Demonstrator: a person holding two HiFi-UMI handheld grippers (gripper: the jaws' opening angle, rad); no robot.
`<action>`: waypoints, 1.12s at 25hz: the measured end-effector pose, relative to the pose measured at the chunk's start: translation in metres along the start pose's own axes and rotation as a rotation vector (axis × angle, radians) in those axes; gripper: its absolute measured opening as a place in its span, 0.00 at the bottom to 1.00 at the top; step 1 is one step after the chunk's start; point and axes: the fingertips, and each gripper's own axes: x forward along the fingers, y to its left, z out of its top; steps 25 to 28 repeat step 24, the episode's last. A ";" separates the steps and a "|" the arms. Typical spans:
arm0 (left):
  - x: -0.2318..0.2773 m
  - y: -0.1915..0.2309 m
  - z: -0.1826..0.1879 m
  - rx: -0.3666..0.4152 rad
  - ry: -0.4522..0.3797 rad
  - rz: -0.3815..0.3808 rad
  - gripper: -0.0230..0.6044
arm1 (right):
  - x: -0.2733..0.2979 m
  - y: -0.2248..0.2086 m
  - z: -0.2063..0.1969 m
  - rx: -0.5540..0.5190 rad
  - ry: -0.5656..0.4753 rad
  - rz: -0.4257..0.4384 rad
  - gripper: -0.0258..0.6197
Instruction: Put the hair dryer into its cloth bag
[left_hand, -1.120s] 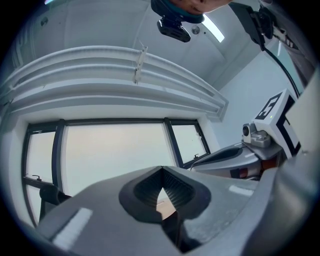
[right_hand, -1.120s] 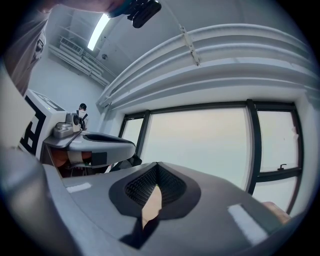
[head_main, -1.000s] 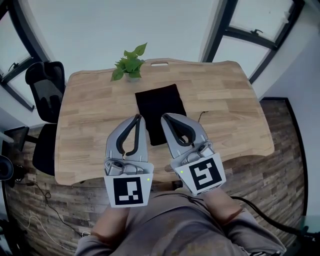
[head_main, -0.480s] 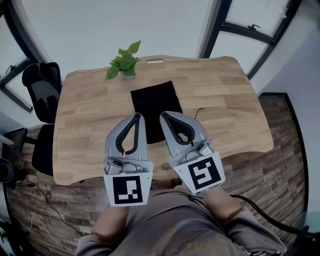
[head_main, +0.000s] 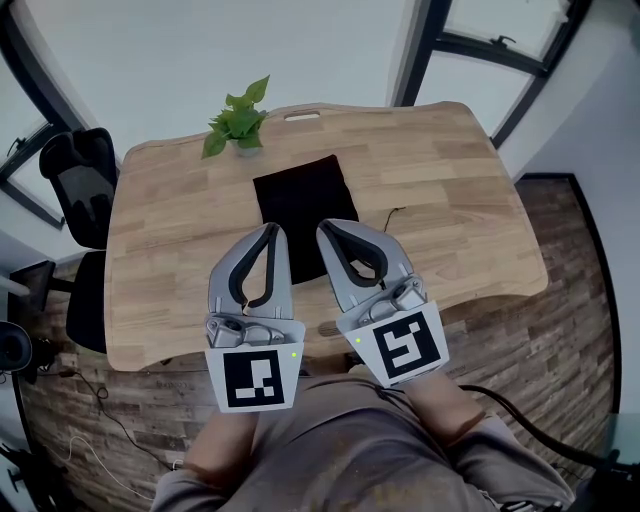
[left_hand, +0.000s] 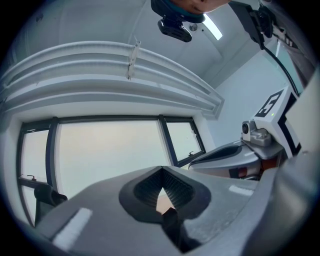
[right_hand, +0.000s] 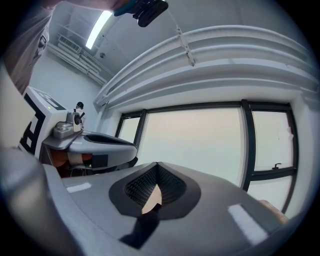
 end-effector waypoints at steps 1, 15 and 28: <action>0.001 -0.001 0.000 0.001 0.000 -0.001 0.04 | -0.001 -0.001 0.000 0.000 -0.001 -0.001 0.08; 0.010 -0.013 0.002 0.020 0.007 -0.016 0.04 | -0.007 -0.012 -0.001 0.002 -0.009 -0.008 0.08; 0.012 -0.016 0.005 0.029 0.006 -0.021 0.04 | -0.008 -0.012 0.001 -0.010 -0.012 -0.004 0.08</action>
